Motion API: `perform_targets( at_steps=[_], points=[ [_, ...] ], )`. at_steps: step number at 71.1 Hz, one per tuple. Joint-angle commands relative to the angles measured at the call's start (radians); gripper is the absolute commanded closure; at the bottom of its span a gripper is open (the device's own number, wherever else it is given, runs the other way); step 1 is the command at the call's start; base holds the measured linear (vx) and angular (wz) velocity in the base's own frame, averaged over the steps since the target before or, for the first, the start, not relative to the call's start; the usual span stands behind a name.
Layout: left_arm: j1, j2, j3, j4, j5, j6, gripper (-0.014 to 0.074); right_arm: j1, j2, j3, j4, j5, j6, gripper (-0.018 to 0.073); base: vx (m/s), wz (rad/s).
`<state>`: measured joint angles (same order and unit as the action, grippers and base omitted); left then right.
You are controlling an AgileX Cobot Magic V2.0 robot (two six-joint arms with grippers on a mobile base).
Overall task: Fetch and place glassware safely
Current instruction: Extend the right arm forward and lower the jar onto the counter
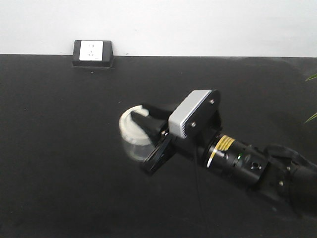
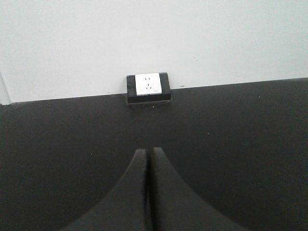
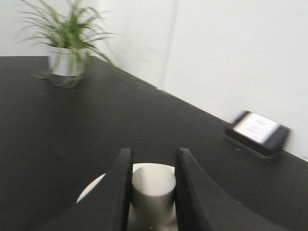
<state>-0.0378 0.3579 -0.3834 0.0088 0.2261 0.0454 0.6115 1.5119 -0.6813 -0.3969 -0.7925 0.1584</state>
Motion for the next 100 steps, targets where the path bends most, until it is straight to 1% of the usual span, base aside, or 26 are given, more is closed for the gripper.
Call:
perform_targets(
  at_steps=[1,8,16,24,34,52,65,86,100],
  points=[
    [0.003,0.009,-0.025,-0.003,-0.071,-0.005,0.0603,-0.086,0.012,-0.049,-0.023,-0.150,0.004,0.0560,0.00,0.00],
    [0.003,0.009,-0.025,-0.003,-0.071,-0.005,0.0603,-0.166,0.066,-0.091,-0.092,-0.173,0.048,0.0560,0.00,0.00],
    [0.003,0.009,-0.025,-0.003,-0.071,-0.005,0.0603,-0.238,0.143,-0.156,-0.172,-0.219,0.105,0.0560,0.00,0.00],
    [0.003,0.009,-0.025,-0.003,-0.071,-0.005,0.0603,-0.283,0.226,-0.221,-0.208,-0.270,0.134,0.0560,0.00,0.00],
    [0.003,0.009,-0.025,-0.003,-0.071,-0.005,0.0603,-0.317,0.342,-0.302,-0.214,-0.327,0.134,0.0560,0.00,0.00],
    [0.003,0.009,-0.025,-0.003,-0.071,-0.005,0.0603,-0.318,0.525,-0.438,-0.213,-0.327,0.134,0.0560,0.00,0.00],
    [0.003,0.009,-0.025,-0.003,-0.071,-0.005,0.0603,-0.318,0.612,-0.513,-0.204,-0.327,0.134,0.0560,0.00,0.00],
    [0.003,0.009,-0.025,-0.003,-0.071,-0.005,0.0603,-0.318,0.671,-0.525,-0.134,-0.320,0.127,0.0560,0.00,0.00],
    [0.003,0.009,-0.025,-0.003,-0.071,-0.005,0.0603,-0.318,0.686,-0.525,-0.130,-0.303,0.123,0.0560,0.00,0.00]
  ],
)
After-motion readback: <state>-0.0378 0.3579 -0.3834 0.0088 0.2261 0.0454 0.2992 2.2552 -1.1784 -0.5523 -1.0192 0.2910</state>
